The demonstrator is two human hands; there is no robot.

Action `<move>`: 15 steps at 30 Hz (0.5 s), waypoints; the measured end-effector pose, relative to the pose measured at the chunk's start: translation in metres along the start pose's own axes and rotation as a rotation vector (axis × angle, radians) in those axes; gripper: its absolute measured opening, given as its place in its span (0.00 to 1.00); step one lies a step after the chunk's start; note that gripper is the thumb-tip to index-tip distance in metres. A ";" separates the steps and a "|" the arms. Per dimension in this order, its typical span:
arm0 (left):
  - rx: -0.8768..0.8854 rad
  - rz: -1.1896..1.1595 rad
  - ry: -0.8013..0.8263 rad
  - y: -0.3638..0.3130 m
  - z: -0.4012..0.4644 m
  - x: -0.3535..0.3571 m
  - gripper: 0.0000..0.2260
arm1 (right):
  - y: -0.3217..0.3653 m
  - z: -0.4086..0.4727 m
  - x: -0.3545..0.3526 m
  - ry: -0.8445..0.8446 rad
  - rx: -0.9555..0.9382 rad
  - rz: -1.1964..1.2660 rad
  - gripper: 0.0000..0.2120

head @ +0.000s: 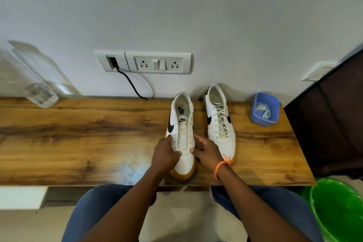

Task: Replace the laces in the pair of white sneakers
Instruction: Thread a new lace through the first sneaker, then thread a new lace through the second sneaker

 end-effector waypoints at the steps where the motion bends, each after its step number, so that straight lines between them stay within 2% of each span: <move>1: 0.019 0.005 -0.015 -0.004 0.003 -0.002 0.30 | 0.006 0.002 -0.008 -0.093 -0.007 -0.008 0.21; 4: 0.074 0.043 -0.065 -0.014 0.013 -0.002 0.35 | 0.027 0.012 -0.049 -0.430 -0.114 0.005 0.09; 6: 0.096 0.120 -0.037 -0.019 0.021 0.003 0.36 | 0.034 0.028 -0.088 -0.642 -0.159 -0.046 0.08; 8: 0.102 0.203 -0.008 -0.021 0.026 0.007 0.34 | 0.033 0.049 -0.132 -0.780 -0.117 -0.175 0.09; 10: 0.098 0.232 0.017 -0.022 0.029 0.007 0.33 | 0.025 0.072 -0.173 -0.783 -0.006 -0.386 0.11; 13: 0.082 0.258 0.038 -0.026 0.037 0.006 0.33 | 0.004 0.101 -0.216 -0.629 0.192 -0.719 0.11; 15: 0.061 0.274 0.040 -0.028 0.039 0.005 0.34 | -0.006 0.114 -0.231 -0.512 0.219 -0.889 0.10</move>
Point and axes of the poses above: each hand's wrist, its own z-axis towards the middle knuckle, its own x-axis out of the palm, y = z × x, the point moved 2 cm from there along z, towards the middle knuckle, and after that the axes turned 3 degrees about x, right-handed, at the moved point
